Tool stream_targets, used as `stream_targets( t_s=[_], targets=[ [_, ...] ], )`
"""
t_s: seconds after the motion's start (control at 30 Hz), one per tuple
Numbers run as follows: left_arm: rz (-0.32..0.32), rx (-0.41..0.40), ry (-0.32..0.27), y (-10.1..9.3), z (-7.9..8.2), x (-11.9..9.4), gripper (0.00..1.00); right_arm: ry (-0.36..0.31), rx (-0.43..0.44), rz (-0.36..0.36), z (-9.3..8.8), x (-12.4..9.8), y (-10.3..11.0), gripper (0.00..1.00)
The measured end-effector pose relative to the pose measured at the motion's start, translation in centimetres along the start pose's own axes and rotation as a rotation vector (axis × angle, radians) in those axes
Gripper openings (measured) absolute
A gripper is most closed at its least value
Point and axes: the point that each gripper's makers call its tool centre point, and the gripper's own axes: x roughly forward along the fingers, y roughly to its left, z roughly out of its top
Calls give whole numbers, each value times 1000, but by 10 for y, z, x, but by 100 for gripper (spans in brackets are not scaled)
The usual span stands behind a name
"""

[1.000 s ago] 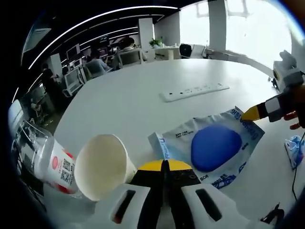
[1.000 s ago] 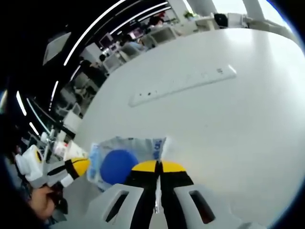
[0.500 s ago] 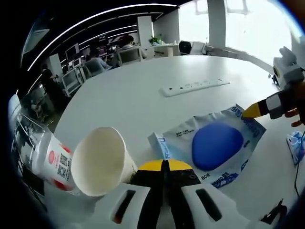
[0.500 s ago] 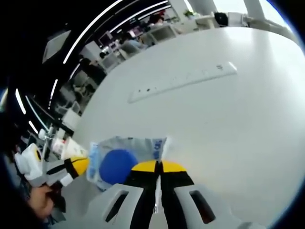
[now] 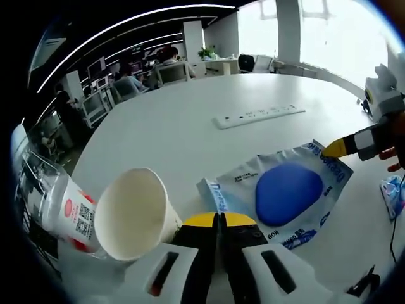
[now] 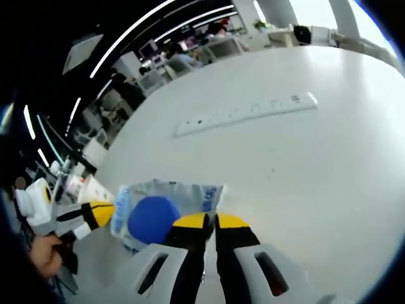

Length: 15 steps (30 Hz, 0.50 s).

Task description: Arrange the tabletop items into an orderly group along one side of the table until the central work area is clear of visible clutter.

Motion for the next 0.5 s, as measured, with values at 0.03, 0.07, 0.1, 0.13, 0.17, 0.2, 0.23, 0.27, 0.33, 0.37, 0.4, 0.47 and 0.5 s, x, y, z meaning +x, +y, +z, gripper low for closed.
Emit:
stream_targets(
  t_s=[0.03, 0.07, 0.1, 0.13, 0.17, 0.2, 0.23, 0.27, 0.33, 0.37, 0.4, 0.47, 0.5],
  targets=[
    [0, 0, -4, 0, 1, 0, 2, -12, -3, 2, 2, 0, 0, 1],
    [1, 1, -5, 0, 1, 0, 1, -16, 0, 3, 3, 0, 0, 2],
    [7, 7, -5, 1, 2, -1, 2, -15, 2, 1, 3, 0, -1, 4],
    [6, 7, -8, 0, 3, -1, 2, -16, -3, 1, 3, 0, -1, 5],
    [0, 4, -9, -1, 3, -2, 2, -17, -4, 2, 4, 0, -1, 5],
    [2, 5, -10, -1, 3, -1, 2, -20, -2, 1, 4, 0, -1, 5],
    [4, 9, -10, -1, 3, -1, 2, -24, -4, -1, 5, -1, -1, 5],
    [5, 9, -13, -2, 3, -2, 3, -29, -9, -4, 7, -1, -2, 5],
    [5, 7, -13, -2, 4, -2, 4, -41, -4, -7, 10, -2, -3, 5],
    [4, 9, -13, -2, 5, -3, 5, -45, -4, -9, 11, -3, -3, 5],
    [7, 11, -16, -2, 6, -4, 5, -54, -11, -15, 14, -4, -4, 5],
    [10, 15, -26, -2, 9, -7, 5, -76, -8, -20, 19, -6, -5, 5],
    [9, 17, -29, -2, 11, -8, 6, -83, -6, -22, 21, -7, -5, 5]
  ],
)
